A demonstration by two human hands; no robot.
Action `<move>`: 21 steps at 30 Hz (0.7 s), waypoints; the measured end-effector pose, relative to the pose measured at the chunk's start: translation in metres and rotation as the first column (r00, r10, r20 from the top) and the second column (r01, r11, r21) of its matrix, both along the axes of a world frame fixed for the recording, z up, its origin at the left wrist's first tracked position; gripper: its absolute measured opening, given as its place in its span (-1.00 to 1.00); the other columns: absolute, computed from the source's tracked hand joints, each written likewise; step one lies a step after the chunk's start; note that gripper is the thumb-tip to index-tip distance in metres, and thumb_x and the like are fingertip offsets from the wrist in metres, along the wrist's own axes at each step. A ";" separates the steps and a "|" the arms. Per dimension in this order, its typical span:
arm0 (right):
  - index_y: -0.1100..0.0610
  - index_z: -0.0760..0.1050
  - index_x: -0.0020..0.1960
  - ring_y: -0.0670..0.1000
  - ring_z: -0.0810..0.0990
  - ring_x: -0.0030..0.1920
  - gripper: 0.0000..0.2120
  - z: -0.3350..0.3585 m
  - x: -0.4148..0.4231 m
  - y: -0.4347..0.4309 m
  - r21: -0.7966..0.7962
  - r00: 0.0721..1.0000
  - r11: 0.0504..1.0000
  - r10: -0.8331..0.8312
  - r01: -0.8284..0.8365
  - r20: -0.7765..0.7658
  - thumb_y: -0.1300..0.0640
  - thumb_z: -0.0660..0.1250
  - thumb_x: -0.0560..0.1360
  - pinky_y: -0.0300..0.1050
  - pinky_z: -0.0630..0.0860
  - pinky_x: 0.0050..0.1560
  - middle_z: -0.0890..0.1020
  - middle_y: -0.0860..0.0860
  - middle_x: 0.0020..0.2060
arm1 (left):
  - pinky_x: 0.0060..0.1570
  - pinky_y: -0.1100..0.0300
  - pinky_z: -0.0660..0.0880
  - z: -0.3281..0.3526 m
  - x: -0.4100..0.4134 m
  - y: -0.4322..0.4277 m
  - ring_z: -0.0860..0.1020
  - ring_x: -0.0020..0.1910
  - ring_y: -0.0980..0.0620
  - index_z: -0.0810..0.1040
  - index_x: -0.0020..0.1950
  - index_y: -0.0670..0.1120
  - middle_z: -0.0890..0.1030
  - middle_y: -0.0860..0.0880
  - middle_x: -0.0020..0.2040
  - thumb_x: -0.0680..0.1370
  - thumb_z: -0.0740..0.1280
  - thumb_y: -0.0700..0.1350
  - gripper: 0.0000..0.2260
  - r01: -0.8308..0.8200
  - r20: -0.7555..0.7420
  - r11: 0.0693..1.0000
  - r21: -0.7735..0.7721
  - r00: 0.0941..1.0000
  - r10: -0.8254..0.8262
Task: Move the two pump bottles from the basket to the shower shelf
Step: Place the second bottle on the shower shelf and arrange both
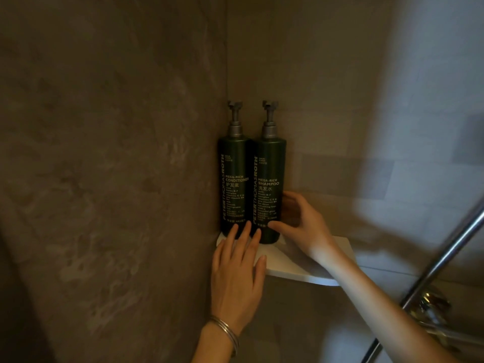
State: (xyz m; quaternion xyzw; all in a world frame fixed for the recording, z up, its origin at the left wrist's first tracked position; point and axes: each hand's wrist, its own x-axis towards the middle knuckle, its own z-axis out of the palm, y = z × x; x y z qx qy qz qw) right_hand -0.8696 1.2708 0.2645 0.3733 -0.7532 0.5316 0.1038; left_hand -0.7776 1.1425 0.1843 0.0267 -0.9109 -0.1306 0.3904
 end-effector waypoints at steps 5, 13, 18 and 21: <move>0.01 0.39 0.23 -0.18 0.53 0.09 -0.58 0.032 -0.007 0.008 -0.129 0.982 0.990 -0.080 0.058 -0.172 0.18 0.40 0.41 -0.40 0.47 0.00 0.55 -0.02 0.12 | 0.35 0.06 0.08 -0.001 -0.001 0.001 0.17 0.45 0.00 0.29 0.45 0.03 0.26 0.03 0.47 0.64 -0.15 0.13 -0.53 0.018 0.001 1.000 0.012 1.000 -0.018; 0.05 0.48 0.18 -0.12 0.58 0.02 -0.71 0.117 -0.015 -0.005 -0.279 0.891 0.959 -0.168 0.049 -0.421 0.27 0.29 0.49 -0.30 0.51 -0.04 0.58 0.07 0.05 | 0.38 -0.01 -0.02 -0.004 -0.003 0.004 0.09 0.48 -0.01 0.19 0.48 0.17 0.15 0.04 0.52 0.64 -0.15 0.12 -0.59 0.015 0.013 0.999 -0.030 1.000 -0.015; 0.11 0.50 0.20 -0.16 0.52 0.03 -0.68 0.138 -0.020 -0.013 -0.213 0.828 0.975 -0.165 0.057 -0.536 0.30 0.26 0.48 -0.43 0.43 -0.05 0.51 -0.02 0.05 | 0.38 -0.02 0.00 -0.004 -0.003 0.004 0.11 0.47 0.00 0.24 0.45 0.16 0.17 0.07 0.51 0.64 -0.14 0.12 -0.59 0.024 0.006 0.999 -0.024 1.000 -0.023; 0.10 0.51 0.20 -0.13 0.51 0.09 -0.69 0.144 -0.025 -0.017 -0.190 0.823 0.980 -0.157 0.060 -0.547 0.28 0.26 0.48 -0.39 0.44 0.01 0.51 -0.01 0.09 | 0.38 -0.02 0.00 -0.004 -0.003 0.004 0.12 0.47 0.01 0.25 0.44 0.16 0.18 0.06 0.50 0.64 -0.13 0.12 -0.60 0.023 0.003 0.999 -0.028 1.000 -0.023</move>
